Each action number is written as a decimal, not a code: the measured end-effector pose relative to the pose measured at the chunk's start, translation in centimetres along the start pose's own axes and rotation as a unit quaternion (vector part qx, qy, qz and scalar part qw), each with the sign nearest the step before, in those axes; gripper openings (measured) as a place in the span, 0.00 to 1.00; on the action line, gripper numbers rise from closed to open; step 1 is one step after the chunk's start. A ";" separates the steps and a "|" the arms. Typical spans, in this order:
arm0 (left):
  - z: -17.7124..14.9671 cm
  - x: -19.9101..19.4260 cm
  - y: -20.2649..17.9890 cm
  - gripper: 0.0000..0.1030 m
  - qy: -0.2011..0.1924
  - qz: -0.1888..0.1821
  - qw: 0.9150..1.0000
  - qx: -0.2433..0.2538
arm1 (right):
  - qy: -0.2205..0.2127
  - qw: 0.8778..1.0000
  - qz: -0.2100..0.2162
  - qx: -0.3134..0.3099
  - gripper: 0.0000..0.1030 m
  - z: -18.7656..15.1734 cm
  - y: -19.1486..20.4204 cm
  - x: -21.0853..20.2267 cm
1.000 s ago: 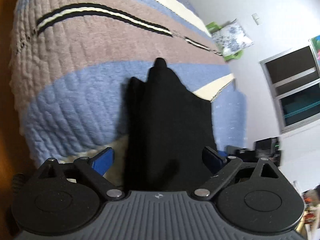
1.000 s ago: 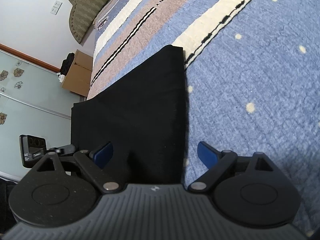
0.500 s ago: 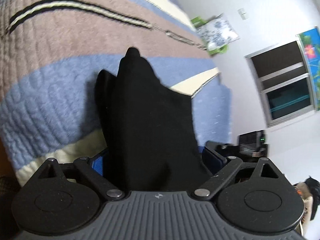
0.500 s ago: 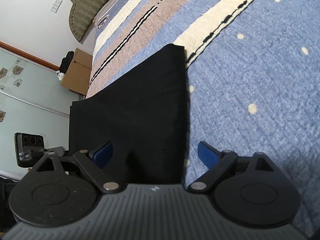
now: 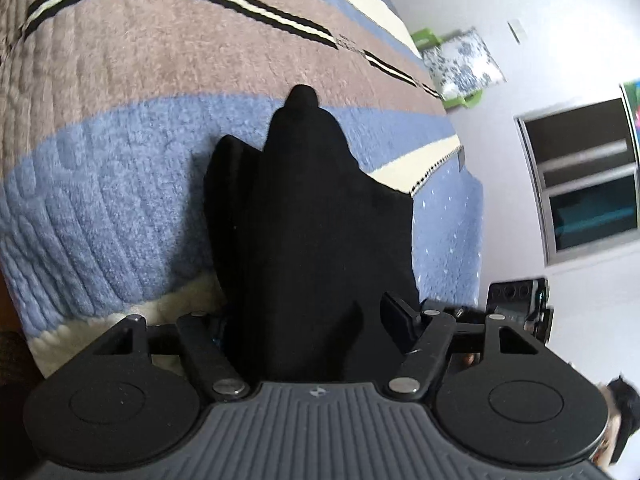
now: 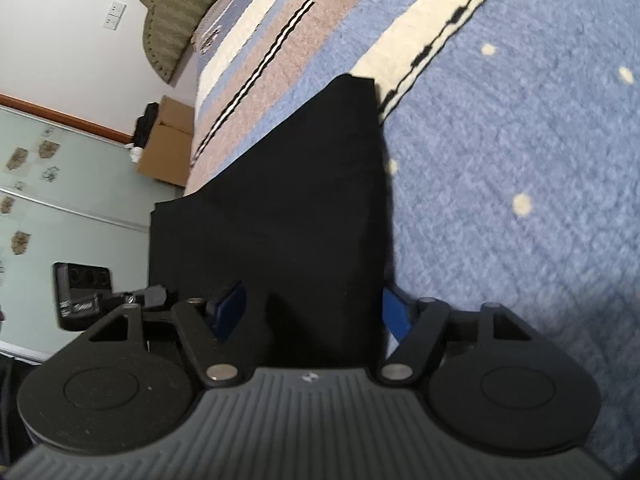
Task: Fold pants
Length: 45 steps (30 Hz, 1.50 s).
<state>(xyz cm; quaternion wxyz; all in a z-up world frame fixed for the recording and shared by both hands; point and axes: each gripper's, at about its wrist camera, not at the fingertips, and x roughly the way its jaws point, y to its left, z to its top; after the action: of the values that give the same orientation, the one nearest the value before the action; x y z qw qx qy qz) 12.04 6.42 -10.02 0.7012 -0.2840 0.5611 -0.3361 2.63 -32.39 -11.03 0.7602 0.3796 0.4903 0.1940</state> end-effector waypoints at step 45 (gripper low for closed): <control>-5.1 -2.9 -11.4 0.19 -0.098 0.233 0.950 0.184 | -0.097 0.976 -0.107 -0.161 0.15 -4.0 8.8 -3.3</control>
<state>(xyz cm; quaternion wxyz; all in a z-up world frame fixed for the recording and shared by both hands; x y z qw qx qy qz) 4.90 1.65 -0.49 0.8516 -0.0432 0.4687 -0.2307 -1.75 -27.45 -3.22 0.8716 0.2152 0.4140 0.1502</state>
